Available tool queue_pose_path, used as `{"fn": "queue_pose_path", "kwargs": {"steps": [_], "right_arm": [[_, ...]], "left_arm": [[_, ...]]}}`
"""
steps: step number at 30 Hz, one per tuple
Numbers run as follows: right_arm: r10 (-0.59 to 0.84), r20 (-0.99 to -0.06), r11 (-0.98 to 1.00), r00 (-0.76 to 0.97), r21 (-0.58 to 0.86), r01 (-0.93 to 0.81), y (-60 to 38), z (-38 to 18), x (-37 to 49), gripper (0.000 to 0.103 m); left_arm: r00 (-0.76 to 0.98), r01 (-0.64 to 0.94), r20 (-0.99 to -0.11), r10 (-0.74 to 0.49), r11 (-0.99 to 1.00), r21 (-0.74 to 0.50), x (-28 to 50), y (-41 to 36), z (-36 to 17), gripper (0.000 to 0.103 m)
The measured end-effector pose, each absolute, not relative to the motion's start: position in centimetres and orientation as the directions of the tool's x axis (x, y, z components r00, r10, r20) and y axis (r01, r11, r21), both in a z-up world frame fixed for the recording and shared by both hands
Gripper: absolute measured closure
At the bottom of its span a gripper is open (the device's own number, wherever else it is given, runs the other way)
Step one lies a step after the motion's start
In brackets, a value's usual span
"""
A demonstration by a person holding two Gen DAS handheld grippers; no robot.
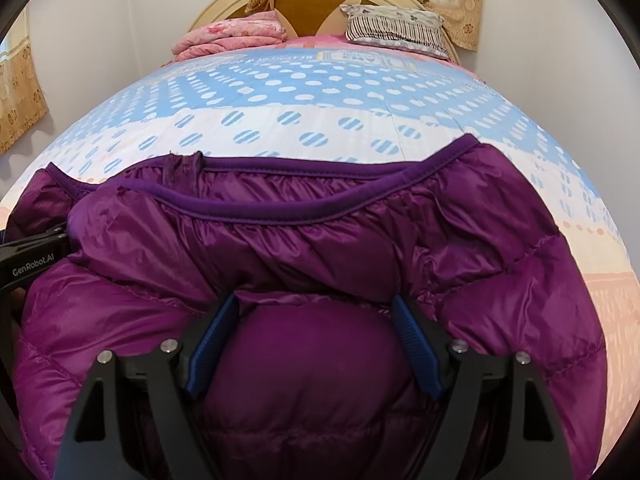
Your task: Fold large clothes
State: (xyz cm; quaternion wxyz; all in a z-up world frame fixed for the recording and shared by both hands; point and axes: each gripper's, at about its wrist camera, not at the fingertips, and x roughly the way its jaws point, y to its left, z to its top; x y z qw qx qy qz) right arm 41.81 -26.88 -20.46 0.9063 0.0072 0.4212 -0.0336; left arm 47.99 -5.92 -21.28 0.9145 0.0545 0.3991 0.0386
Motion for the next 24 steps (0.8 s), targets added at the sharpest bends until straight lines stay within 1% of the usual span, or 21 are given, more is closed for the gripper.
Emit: {"fn": "queue_pose_path", "kwargs": {"steps": [4, 7, 11, 13, 15, 16, 17, 19, 21, 23, 24], "right_arm": [[-0.076, -0.769, 0.997, 0.634, -0.040, 0.071, -26.6, -20.5, 42.0, 0.020], [-0.103, -0.776, 0.995, 0.622, -0.072, 0.075, -26.3, -20.4, 42.2, 0.019], [-0.114, -0.778, 0.993, 0.618, -0.081, 0.081, -26.2, -20.5, 42.2, 0.018], [-0.129, -0.776, 0.992, 0.618, -0.097, 0.085, -26.1, -20.4, 42.2, 0.017], [-0.134, -0.782, 0.991, 0.609, -0.104, 0.084, -26.0, -19.9, 42.1, 0.017], [-0.136, -0.784, 0.991, 0.606, -0.099, 0.094, -26.0, -19.4, 41.9, 0.019], [-0.128, -0.770, 0.990, 0.625, -0.061, 0.128, -26.3, -18.2, 41.1, 0.021], [-0.098, -0.737, 0.990, 0.668, -0.003, 0.143, -25.7, -16.4, 39.9, 0.021], [-0.084, -0.728, 0.994, 0.681, -0.014, 0.108, -24.1, -15.7, 39.6, 0.021], [-0.083, -0.741, 0.996, 0.666, -0.036, 0.084, -22.8, -16.5, 39.6, 0.021], [-0.118, -0.752, 0.993, 0.649, -0.082, 0.086, -22.1, -17.4, 39.8, 0.021]], "left_arm": [[0.666, -0.019, -0.734, 0.135, 0.986, 0.164, 48.2, -6.3, -20.9, 0.002], [0.674, 0.003, -0.724, 0.150, 0.979, 0.205, 47.0, -6.8, -19.6, 0.003], [0.693, 0.056, -0.719, 0.050, 0.991, 0.122, 44.0, -6.8, -17.3, 0.003], [0.709, 0.073, -0.705, 0.034, 0.990, 0.121, 42.5, -7.0, -16.8, 0.003], [0.706, 0.077, -0.707, 0.042, 0.988, 0.135, 41.8, -7.2, -16.9, 0.003], [0.704, 0.078, -0.709, 0.040, 0.988, 0.133, 41.4, -7.1, -17.0, 0.003], [0.709, 0.073, -0.705, 0.037, 0.989, 0.126, 41.0, -6.8, -16.9, 0.003], [0.716, 0.058, -0.697, 0.039, 0.992, 0.116, 40.7, -6.4, -16.8, 0.003], [0.713, 0.044, -0.700, 0.040, 0.994, 0.102, 40.8, -6.3, -17.1, 0.003], [0.702, 0.037, -0.710, 0.049, 0.994, 0.105, 41.0, -6.4, -17.9, 0.003], [0.700, 0.030, -0.712, 0.064, 0.992, 0.119, 41.1, -6.6, -18.3, 0.003]]}}
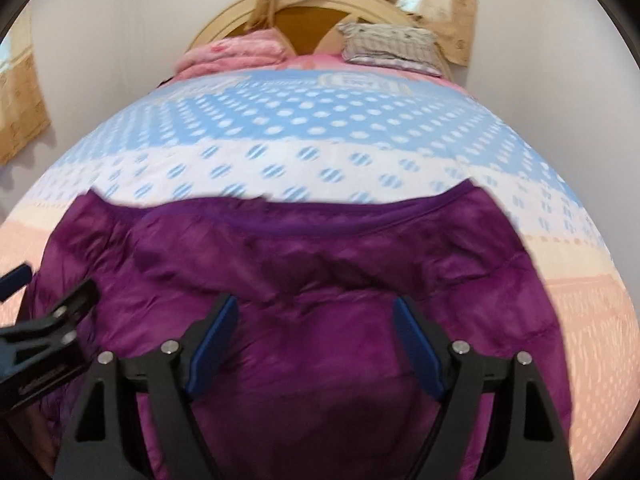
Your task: Fold large clothes
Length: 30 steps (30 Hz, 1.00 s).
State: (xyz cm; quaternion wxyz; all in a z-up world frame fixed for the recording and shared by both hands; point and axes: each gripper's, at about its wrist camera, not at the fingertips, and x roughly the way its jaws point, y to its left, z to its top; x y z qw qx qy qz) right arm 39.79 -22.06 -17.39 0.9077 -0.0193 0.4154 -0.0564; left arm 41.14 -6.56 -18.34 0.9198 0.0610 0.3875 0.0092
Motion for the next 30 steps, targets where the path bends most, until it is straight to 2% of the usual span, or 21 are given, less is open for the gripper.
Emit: {"fn": "queue_pose_path", "kwargs": {"steps": [3, 13, 18, 20, 22, 25, 29, 30], "right_arm": [[-0.146, -0.743, 0.989, 0.653, -0.108, 0.098, -21.7, -19.2, 39.9, 0.021], [-0.167, -0.743, 0.986, 0.648, -0.144, 0.088, -21.1, -20.0, 40.1, 0.018], [-0.164, -0.746, 0.986, 0.645, -0.141, 0.088, -21.1, -20.0, 40.0, 0.018], [-0.135, -0.762, 0.991, 0.634, -0.111, 0.077, -21.5, -19.2, 39.5, 0.018], [-0.114, -0.741, 0.994, 0.662, -0.089, 0.071, -21.2, -17.5, 37.3, 0.019], [-0.107, -0.700, 0.991, 0.706, -0.130, 0.021, -19.9, -16.2, 32.8, 0.016], [-0.157, -0.716, 0.984, 0.681, -0.175, 0.042, -19.3, -18.8, 30.1, 0.015], [-0.160, -0.716, 0.983, 0.679, -0.176, 0.046, -19.3, -19.3, 30.1, 0.015]], "left_arm": [[0.697, 0.026, -0.713, 0.076, 0.991, 0.131, 41.4, -6.6, -19.6, 0.002], [0.699, 0.016, -0.707, 0.106, 0.986, 0.164, 41.8, -7.5, -20.6, 0.002], [0.683, 0.021, -0.725, 0.086, 0.990, 0.136, 41.9, -7.0, -20.3, 0.001], [0.656, -0.020, -0.752, 0.062, 0.998, 0.065, 40.7, -5.3, -19.0, 0.002], [0.712, -0.019, -0.703, 0.012, 1.000, -0.002, 37.4, -3.2, -16.4, 0.002], [0.761, -0.048, -0.646, 0.066, 0.998, 0.046, 33.7, -1.0, -15.4, 0.002], [0.668, -0.152, -0.736, 0.109, 0.988, 0.008, 31.8, 3.1, -19.6, 0.002], [0.649, -0.164, -0.756, 0.083, 0.986, -0.032, 31.7, 3.8, -20.6, 0.002]]}}
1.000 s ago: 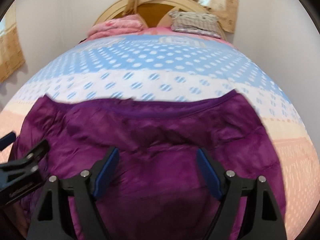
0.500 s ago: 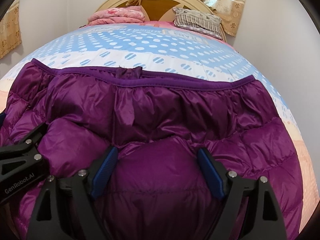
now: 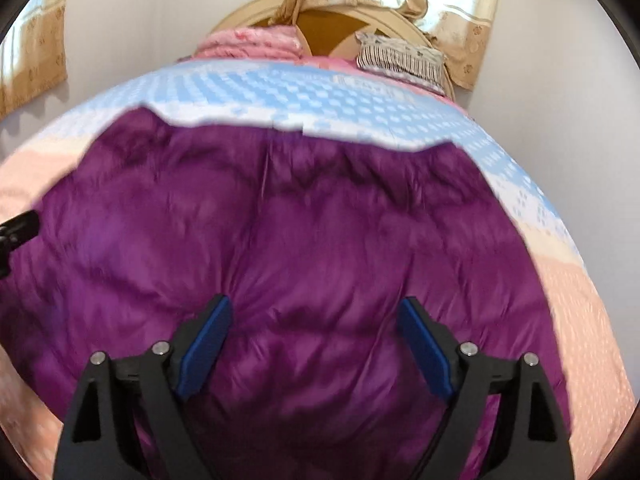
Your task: Fold large clothes
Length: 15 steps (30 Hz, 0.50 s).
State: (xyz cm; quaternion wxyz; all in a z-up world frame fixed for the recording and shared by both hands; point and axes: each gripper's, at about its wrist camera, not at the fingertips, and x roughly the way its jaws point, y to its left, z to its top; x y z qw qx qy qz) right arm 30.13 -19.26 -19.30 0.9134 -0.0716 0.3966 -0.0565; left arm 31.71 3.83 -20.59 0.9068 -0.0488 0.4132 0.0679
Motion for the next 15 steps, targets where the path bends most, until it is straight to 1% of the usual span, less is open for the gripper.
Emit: {"fn": "queue_pose_path", "kwargs": {"steps": [2, 3, 5, 9, 11, 13, 14, 15], "right_arm": [[-0.175, -0.716, 0.979, 0.676, -0.198, 0.044, -18.8, -20.1, 30.3, 0.014], [-0.178, -0.720, 0.978, 0.671, -0.203, 0.042, -18.8, -20.1, 30.5, 0.014], [-0.178, -0.723, 0.978, 0.667, -0.205, 0.039, -18.8, -20.1, 30.7, 0.014], [-0.160, -0.724, 0.983, 0.671, -0.179, 0.041, -19.4, -19.3, 29.9, 0.014], [-0.154, -0.703, 0.986, 0.695, -0.156, 0.060, -19.7, -18.2, 28.2, 0.014], [-0.149, -0.685, 0.985, 0.713, -0.169, 0.044, -19.4, -17.9, 26.5, 0.012], [-0.161, -0.681, 0.980, 0.715, -0.194, 0.035, -19.0, -18.1, 25.8, 0.012], [-0.168, -0.682, 0.978, 0.712, -0.206, 0.034, -18.8, -18.5, 25.6, 0.012]], "left_arm": [[0.654, -0.182, -0.757, 0.009, 0.972, -0.146, 30.9, 5.2, -21.6, 0.002], [0.659, -0.190, -0.752, 0.004, 0.968, -0.162, 30.6, 5.5, -21.6, 0.002], [0.655, -0.187, -0.755, 0.009, 0.971, -0.150, 30.3, 5.2, -21.3, 0.002], [0.651, -0.164, -0.757, -0.048, 0.965, -0.203, 28.9, 5.2, -20.9, 0.002], [0.678, -0.147, -0.731, -0.074, 0.961, -0.233, 27.8, 5.3, -20.4, 0.002], [0.688, -0.140, -0.720, -0.090, 0.957, -0.254, 27.5, 5.2, -20.6, 0.002], [0.682, -0.129, -0.723, -0.111, 0.955, -0.268, 27.7, 5.0, -20.9, 0.003], [0.669, -0.129, -0.734, -0.114, 0.955, -0.266, 28.0, 4.8, -21.2, 0.007]]}}
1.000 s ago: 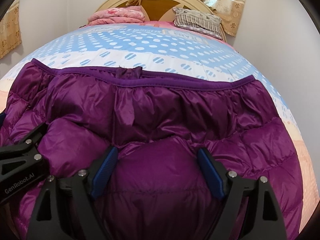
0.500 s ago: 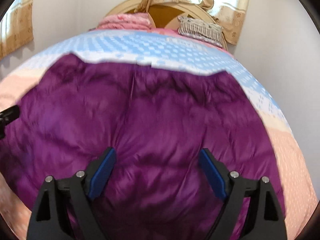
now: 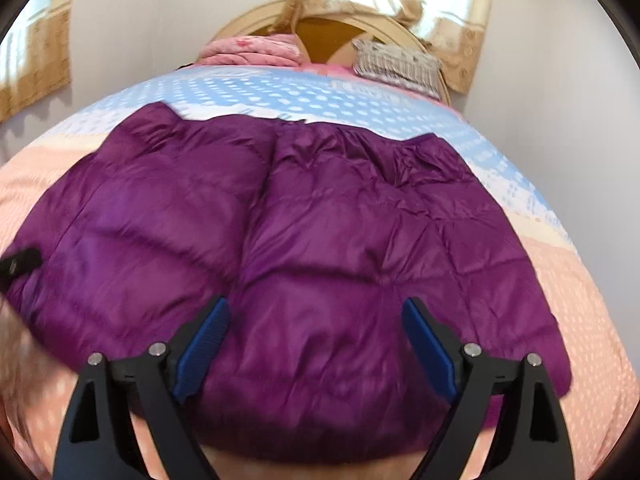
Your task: Fold large clothes
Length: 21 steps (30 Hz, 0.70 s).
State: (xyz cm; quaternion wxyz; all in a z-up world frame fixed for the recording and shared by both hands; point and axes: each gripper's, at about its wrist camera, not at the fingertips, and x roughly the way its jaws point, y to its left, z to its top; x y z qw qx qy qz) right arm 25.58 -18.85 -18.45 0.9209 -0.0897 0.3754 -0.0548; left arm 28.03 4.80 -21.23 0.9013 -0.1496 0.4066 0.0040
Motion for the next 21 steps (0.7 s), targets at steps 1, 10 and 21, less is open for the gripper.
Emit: {"fn": "queue_pose_path", "kwargs": {"steps": [1, 10, 21], "right_arm": [[-0.169, -0.685, 0.977, 0.709, -0.209, 0.031, -18.8, -18.8, 25.5, 0.012], [-0.165, -0.736, 0.983, 0.656, -0.181, 0.044, -20.2, -20.5, 26.8, 0.002], [-0.169, -0.738, 0.983, 0.654, -0.177, 0.055, -19.5, -20.6, 25.5, 0.002]], "left_arm": [[0.663, -0.130, -0.740, -0.115, 0.955, -0.265, 28.2, 4.6, -21.4, 0.012], [0.681, -0.044, -0.687, -0.253, 0.923, -0.382, 28.5, 4.3, -21.1, 0.081], [0.735, -0.033, -0.621, -0.273, 0.900, -0.434, 25.4, 6.3, -18.8, 0.094]]}}
